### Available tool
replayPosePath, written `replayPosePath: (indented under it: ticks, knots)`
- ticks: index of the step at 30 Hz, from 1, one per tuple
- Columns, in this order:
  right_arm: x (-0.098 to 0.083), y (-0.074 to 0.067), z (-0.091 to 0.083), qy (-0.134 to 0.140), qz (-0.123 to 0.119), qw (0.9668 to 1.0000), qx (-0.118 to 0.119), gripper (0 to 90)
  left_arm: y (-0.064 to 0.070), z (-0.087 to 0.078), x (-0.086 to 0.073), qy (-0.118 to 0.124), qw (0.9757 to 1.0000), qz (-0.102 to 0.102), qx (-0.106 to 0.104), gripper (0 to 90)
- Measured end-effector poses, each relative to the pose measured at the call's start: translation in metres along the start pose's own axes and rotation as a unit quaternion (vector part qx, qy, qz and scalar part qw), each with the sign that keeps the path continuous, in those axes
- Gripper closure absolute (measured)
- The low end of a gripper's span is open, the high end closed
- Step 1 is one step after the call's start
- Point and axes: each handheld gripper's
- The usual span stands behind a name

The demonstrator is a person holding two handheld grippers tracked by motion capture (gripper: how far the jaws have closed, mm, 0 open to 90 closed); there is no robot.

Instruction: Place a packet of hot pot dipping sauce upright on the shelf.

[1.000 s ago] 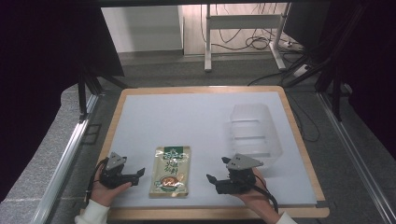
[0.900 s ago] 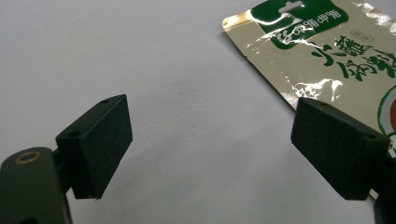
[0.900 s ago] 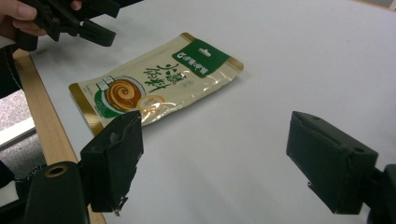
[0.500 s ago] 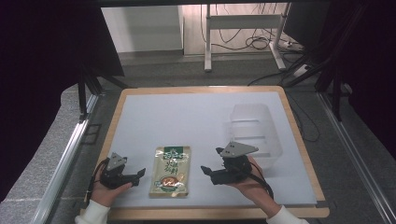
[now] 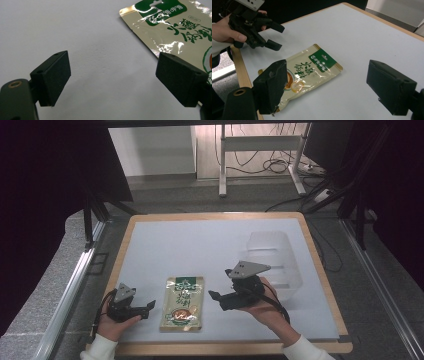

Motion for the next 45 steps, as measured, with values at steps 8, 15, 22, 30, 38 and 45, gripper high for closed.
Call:
replayPosePath:
  ticks: [8,15,22,30,38,45]
  knots:
    - [0.009,0.003,0.016,-0.013,-0.002,0.9999,0.01,16.6,0.0,0.001,0.0,0.001,1.0,-0.002,-0.001,12.6]
    - [0.017,0.008,0.031,-0.025,-0.007,0.9995,0.016,16.6,0.001,0.001,0.0,-0.001,1.0,-0.001,-0.001,12.5]
    - [0.021,0.015,0.043,-0.027,0.002,0.9994,0.02,16.6,0.001,0.001,0.0,-0.002,1.0,0.001,-0.001,12.5]
    - [0.02,0.02,0.066,-0.049,0.002,0.9985,0.024,16.6,0.0,0.001,0.0,-0.002,1.0,0.002,-0.003,12.5]
    - [0.014,0.028,0.098,-0.08,0.008,0.9961,0.037,20.8,0.0,0.0,0.0,0.0,1.0,0.002,-0.005,12.5]
    - [0.01,0.033,0.118,-0.1,0.013,0.994,0.044,22.7,0.0,0.001,0.0,-0.003,1.0,0.003,-0.006,12.5]
Point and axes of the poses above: each handheld gripper's, and its own axes: z roughly forward along the jaws, x roughly out of its top, y roughly to its right, and after that the axes turned 4 degrees about -z, right-handed
